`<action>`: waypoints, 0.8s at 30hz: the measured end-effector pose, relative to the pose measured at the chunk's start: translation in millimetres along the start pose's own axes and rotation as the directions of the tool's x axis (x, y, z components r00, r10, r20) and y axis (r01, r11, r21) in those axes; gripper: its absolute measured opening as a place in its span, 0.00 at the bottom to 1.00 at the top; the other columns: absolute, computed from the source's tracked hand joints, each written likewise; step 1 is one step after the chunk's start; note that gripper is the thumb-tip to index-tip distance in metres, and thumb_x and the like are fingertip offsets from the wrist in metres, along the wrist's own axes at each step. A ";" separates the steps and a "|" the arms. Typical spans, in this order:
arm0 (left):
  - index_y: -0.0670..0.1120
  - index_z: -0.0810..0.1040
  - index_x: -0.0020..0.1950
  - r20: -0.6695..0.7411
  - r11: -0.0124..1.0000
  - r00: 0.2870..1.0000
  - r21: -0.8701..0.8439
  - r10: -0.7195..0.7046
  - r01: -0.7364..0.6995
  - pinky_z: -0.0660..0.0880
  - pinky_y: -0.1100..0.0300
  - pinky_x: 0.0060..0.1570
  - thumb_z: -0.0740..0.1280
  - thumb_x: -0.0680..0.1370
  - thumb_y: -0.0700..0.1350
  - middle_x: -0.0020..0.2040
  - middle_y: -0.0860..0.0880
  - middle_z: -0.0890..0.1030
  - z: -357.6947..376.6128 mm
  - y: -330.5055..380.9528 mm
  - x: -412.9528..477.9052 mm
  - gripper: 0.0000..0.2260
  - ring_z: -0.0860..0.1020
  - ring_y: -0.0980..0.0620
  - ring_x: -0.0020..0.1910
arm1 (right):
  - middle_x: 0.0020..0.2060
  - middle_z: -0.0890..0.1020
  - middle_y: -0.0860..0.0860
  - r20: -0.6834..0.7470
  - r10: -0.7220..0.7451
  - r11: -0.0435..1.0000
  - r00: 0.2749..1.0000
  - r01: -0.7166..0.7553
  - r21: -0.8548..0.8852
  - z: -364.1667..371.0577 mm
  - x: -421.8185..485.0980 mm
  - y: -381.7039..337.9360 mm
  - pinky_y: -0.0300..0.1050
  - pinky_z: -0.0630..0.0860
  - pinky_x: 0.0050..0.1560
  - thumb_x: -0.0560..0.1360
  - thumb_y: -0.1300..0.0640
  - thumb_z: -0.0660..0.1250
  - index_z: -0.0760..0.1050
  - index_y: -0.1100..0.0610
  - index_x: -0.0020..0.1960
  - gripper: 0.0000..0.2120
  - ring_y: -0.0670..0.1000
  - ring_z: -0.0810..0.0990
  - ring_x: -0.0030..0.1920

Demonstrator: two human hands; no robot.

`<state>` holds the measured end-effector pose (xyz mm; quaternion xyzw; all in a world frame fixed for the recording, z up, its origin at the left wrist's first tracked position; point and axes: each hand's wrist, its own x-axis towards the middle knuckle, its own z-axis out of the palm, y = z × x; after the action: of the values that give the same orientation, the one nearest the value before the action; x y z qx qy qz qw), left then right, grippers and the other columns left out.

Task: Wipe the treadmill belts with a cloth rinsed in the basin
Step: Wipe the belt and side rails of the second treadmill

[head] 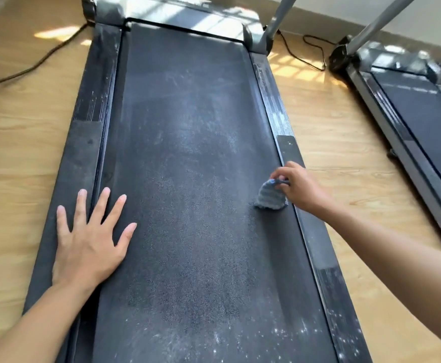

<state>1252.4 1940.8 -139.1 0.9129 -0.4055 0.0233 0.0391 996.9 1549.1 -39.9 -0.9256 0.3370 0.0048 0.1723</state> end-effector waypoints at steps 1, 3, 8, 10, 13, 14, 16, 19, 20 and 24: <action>0.55 0.61 0.84 0.007 1.000 1.000 0.003 -0.003 0.003 0.49 0.30 0.78 0.48 0.82 0.67 0.84 0.48 0.61 -1.1 0.6 0.5 0.33 0.53 0.37 0.84 | 0.48 0.75 0.52 -0.103 0.006 0.999 0.995 -0.002 0.040 -12.5 14.5 -1.9 0.40 0.68 0.50 0.76 0.68 0.71 0.84 0.57 0.55 0.11 0.53 0.77 0.48; 0.55 0.61 0.84 0.017 1.000 1.000 0.019 0.004 -0.004 0.49 0.31 0.78 0.48 0.82 0.67 0.84 0.49 0.60 -1.7 1.6 0.7 0.33 0.53 0.37 0.84 | 0.50 0.75 0.53 -0.236 0.015 0.998 0.972 -0.001 0.057 -33.2 43.7 -5.9 0.41 0.70 0.50 0.77 0.68 0.69 0.83 0.58 0.56 0.11 0.53 0.77 0.48; 0.54 0.62 0.84 0.005 1.000 1.000 0.017 0.006 -0.006 0.50 0.31 0.78 0.50 0.81 0.66 0.84 0.48 0.61 -2.5 3.3 1.8 0.32 0.54 0.37 0.84 | 0.54 0.74 0.54 -0.022 -0.025 0.979 0.999 0.020 -0.204 -13.4 68.6 2.5 0.51 0.74 0.54 0.76 0.62 0.69 0.78 0.53 0.58 0.12 0.60 0.78 0.58; 0.54 0.62 0.84 -0.004 1.000 1.000 0.023 0.003 -0.003 0.50 0.31 0.79 0.51 0.81 0.66 0.84 0.48 0.61 -2.9 2.8 2.1 0.32 0.54 0.37 0.84 | 0.54 0.69 0.52 0.212 0.083 0.961 0.974 -0.022 -0.276 5.0 63.5 4.9 0.54 0.74 0.61 0.74 0.56 0.71 0.75 0.51 0.62 0.17 0.61 0.74 0.62; 0.54 0.62 0.84 0.000 1.000 1.000 0.014 0.014 -0.014 0.50 0.30 0.79 0.51 0.82 0.66 0.84 0.48 0.61 -3.3 1.1 4.2 0.32 0.53 0.37 0.84 | 0.56 0.74 0.55 0.103 0.122 0.953 0.987 -0.088 -0.291 12.0 62.6 2.9 0.55 0.70 0.65 0.76 0.53 0.68 0.75 0.54 0.63 0.16 0.62 0.70 0.65; 0.54 0.62 0.84 0.000 1.000 1.000 0.015 0.014 -0.014 0.50 0.30 0.79 0.51 0.82 0.66 0.84 0.48 0.61 -3.2 1.8 4.5 0.32 0.53 0.37 0.84 | 0.60 0.75 0.57 0.012 0.086 0.952 0.996 -0.079 -0.296 13.9 65.5 3.5 0.55 0.68 0.67 0.77 0.54 0.67 0.74 0.57 0.65 0.18 0.63 0.69 0.67; 0.54 0.61 0.84 0.004 1.000 1.000 0.013 0.007 -0.007 0.50 0.30 0.79 0.50 0.82 0.66 0.84 0.48 0.60 -1.8 2.9 3.9 0.32 0.52 0.37 0.84 | 0.71 0.70 0.62 -0.018 0.043 0.959 0.999 -0.046 -0.281 19.8 72.3 4.1 0.53 0.59 0.77 0.81 0.49 0.66 0.66 0.64 0.74 0.27 0.64 0.63 0.75; 0.55 0.60 0.84 0.003 1.000 1.000 0.026 0.006 -0.006 0.49 0.30 0.79 0.48 0.83 0.66 0.85 0.48 0.58 -0.1 3.2 3.8 0.32 0.51 0.37 0.84 | 0.84 0.47 0.61 0.130 0.126 0.967 0.983 -0.092 -0.237 47.8 75.0 0.6 0.48 0.39 0.83 0.83 0.33 0.55 0.46 0.65 0.84 0.45 0.57 0.43 0.85; 0.54 0.59 0.85 0.000 0.999 1.000 0.033 0.009 -0.009 0.49 0.29 0.78 0.48 0.83 0.65 0.85 0.47 0.58 0.0 2.8 4.4 0.32 0.50 0.36 0.84 | 0.84 0.44 0.59 0.100 0.160 0.966 0.982 -0.135 -0.221 61.4 74.8 -2.4 0.48 0.38 0.83 0.81 0.29 0.50 0.44 0.64 0.85 0.48 0.56 0.41 0.85; 0.53 0.57 0.85 0.005 0.999 1.000 0.051 0.020 -0.021 0.48 0.28 0.78 0.47 0.83 0.64 0.85 0.45 0.56 2.8 4.7 5.0 0.32 0.49 0.34 0.84 | 0.85 0.48 0.57 -0.138 0.301 0.943 0.944 -0.316 -0.105 90.0 78.0 -26.8 0.54 0.43 0.84 0.77 0.23 0.47 0.47 0.61 0.85 0.52 0.54 0.44 0.85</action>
<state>1252.4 1933.8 -141.3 0.9095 -0.4142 0.0321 0.0149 1083.6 1548.7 -125.9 -0.8690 0.4865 -0.0027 0.0904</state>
